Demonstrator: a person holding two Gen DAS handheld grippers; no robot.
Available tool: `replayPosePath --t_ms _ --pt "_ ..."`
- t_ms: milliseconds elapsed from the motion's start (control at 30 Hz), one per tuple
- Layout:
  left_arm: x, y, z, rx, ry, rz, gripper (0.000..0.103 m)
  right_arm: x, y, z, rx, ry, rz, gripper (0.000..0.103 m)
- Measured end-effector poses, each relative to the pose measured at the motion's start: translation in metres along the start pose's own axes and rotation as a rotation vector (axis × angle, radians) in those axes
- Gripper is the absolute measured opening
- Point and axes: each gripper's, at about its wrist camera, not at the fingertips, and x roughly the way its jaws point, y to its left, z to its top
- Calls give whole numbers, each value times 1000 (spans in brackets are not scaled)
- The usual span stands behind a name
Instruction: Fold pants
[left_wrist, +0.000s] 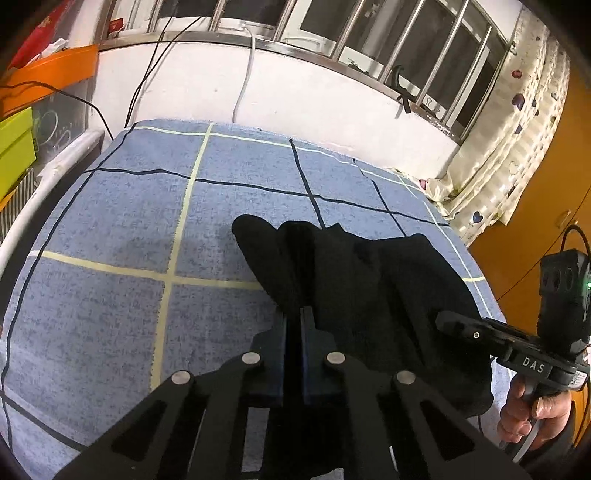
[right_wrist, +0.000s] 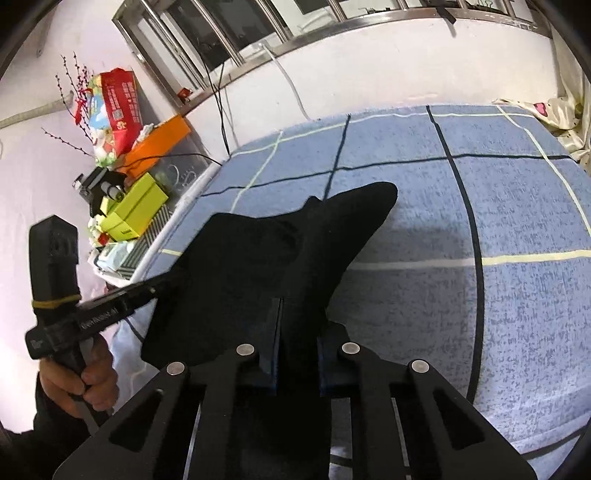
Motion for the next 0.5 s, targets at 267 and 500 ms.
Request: replayPosePath --t_ms 267,500 --pt "-21 7 21 -9 -70 -21 7 -9 18 17 -24 -35 32 14" --pt "-20 27 59 -3 -94 31 7 10 34 52 -24 -60 88 14"
